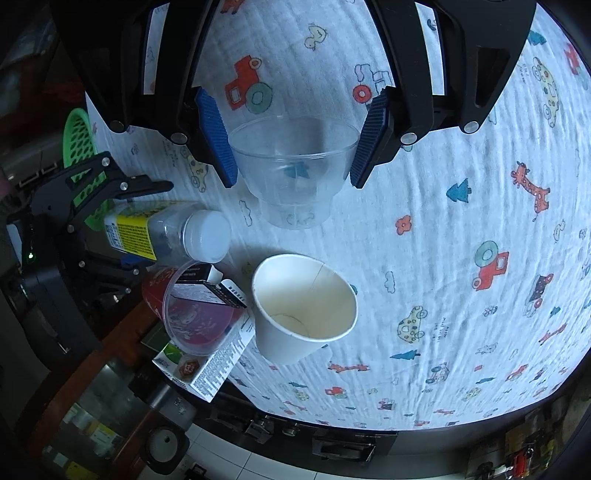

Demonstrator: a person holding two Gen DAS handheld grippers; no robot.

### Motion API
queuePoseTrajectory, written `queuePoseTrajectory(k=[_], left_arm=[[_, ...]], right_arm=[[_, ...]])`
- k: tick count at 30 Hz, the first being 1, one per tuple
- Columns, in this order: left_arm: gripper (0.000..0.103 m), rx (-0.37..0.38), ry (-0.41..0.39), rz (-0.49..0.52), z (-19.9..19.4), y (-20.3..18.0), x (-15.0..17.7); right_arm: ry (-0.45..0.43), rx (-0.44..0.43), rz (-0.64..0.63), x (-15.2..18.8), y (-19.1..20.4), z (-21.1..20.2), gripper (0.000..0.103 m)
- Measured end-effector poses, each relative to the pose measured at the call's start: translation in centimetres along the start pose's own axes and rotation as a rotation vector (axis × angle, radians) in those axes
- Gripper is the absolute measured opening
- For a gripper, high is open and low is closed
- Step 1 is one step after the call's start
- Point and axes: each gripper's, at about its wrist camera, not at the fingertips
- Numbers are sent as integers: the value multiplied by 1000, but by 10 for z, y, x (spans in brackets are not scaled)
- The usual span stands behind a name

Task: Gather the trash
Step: 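Grasp the yellow-label plastic bottle with the right gripper while the left gripper holds the clear cup, then carry the bottle over the basket and release it with the right gripper while the left carries the clear cup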

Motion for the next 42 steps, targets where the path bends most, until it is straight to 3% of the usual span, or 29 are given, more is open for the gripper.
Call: queuePoseTrajectory(k=[3, 8, 15, 27, 36, 42], left_arm=[[69, -7, 3, -7, 2, 2, 1], [69, -25, -2, -5, 6, 3, 0], [59, -36, -21, 24, 5, -2, 2], [58, -16, -41, 66, -10, -25, 13], [58, 46, -58, 150, -19, -69, 18], [58, 113, -38, 226, -9, -112, 22]], right_arm=[[-26, -10, 53, -4, -2, -1, 65], [-59, -6, 138, -1, -4, -7, 52], [-99, -4, 249, 14, 6, -17, 47], [-213, -25, 447, 58, 34, -46, 43], [-301, 39, 650, 119, 43, -88, 43], [-284, 149, 830, 196, 29, -112, 43]])
Point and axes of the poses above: each gripper's, at about its wrist camera, not at the fingertips, and z roughly the way its jaws point, y to its left, x to its underside, and after that the axes turned 9 degrees about x, right-handed
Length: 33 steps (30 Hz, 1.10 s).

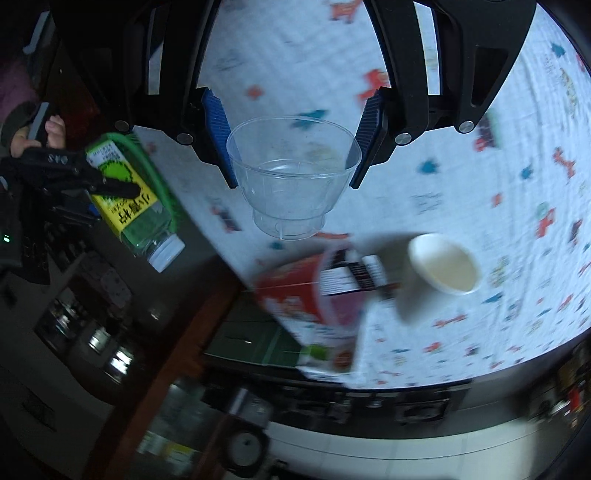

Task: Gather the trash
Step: 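Carry the bottle over the basket and release it with the right gripper while the left carries the clear cup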

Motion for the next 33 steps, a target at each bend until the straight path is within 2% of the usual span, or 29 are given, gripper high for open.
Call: queuePoseTrajectory(k=[5, 10, 15, 17, 23, 33], left_arm=[[58, 66, 29, 68, 22, -42, -4], [58, 117, 53, 119, 40, -79, -7], [58, 149, 76, 160, 55, -110, -8], [58, 161, 82, 181, 62, -124, -9], [58, 190, 107, 223, 83, -156, -13], [60, 218, 186, 266, 134, -200, -15]], right_arm=[[40, 187, 137, 38, -69, -14, 43], [95, 330, 273, 70, -126, -17, 43], [108, 417, 357, 90, -162, -14, 44], [92, 421, 395, 96, -170, -17, 53], [37, 437, 455, 111, -179, -39, 59], [-37, 456, 489, 141, -172, -90, 67]])
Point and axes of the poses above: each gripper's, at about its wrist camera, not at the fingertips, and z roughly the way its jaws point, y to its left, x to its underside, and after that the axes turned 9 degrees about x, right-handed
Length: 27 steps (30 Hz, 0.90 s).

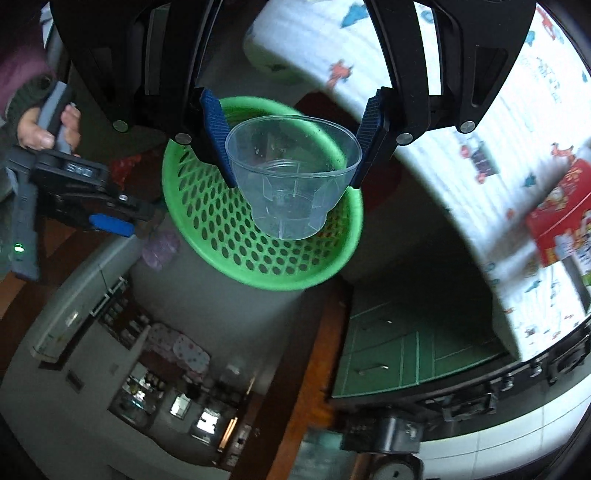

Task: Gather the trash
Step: 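Carry the bottle over the basket and release it with the right gripper while the left carries the clear cup, then open the left gripper over the basket to drop the clear plastic cup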

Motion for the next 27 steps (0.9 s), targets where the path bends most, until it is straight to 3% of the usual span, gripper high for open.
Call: queuePoseTrajectory(k=[10, 12, 17, 27], left_arm=[[64, 15, 62, 25, 36, -22, -2], [68, 15, 67, 30, 40, -26, -1], [75, 9, 60, 31, 40, -29, 1], [75, -13, 35, 5, 34, -22, 4]], right_arm=[[-40, 6, 14, 17, -12, -27, 72], [-43, 7, 6, 19, -11, -29, 73], [-46, -1, 3, 20, -11, -30, 73], [-57, -33, 14, 16, -5, -30, 73]])
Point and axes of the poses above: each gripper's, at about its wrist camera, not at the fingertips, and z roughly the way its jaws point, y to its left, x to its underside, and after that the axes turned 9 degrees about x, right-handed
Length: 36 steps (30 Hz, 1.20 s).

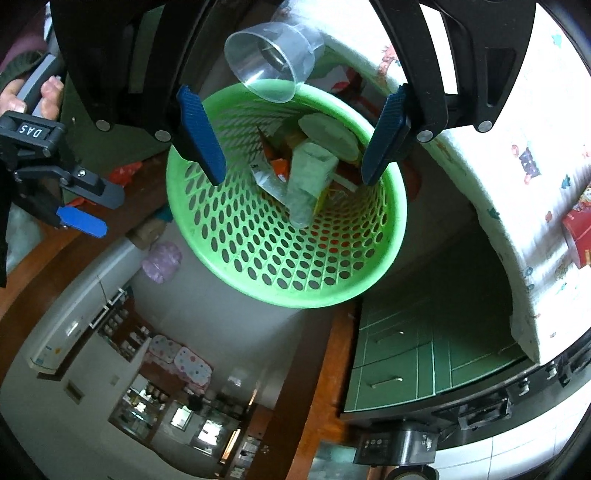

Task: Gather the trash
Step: 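Open the left gripper over the basket to drop the clear plastic cup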

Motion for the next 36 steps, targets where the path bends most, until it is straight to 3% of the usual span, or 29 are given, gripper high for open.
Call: queuePoseTrajectory(k=[13, 27, 32, 36], left_arm=[[75, -32, -30, -36, -25, 18, 7], [75, -94, -71, -89, -59, 47, 25], [75, -119, -91, -101, -74, 53, 33], [75, -139, -113, -128, -91, 64, 42]], right_arm=[[18, -54, -84, 15, 29, -3, 73], [56, -213, -253, 52, 90, -13, 76], [56, -265, -321, 60, 114, -13, 67], [71, -281, -349, 59, 129, -5, 67]])
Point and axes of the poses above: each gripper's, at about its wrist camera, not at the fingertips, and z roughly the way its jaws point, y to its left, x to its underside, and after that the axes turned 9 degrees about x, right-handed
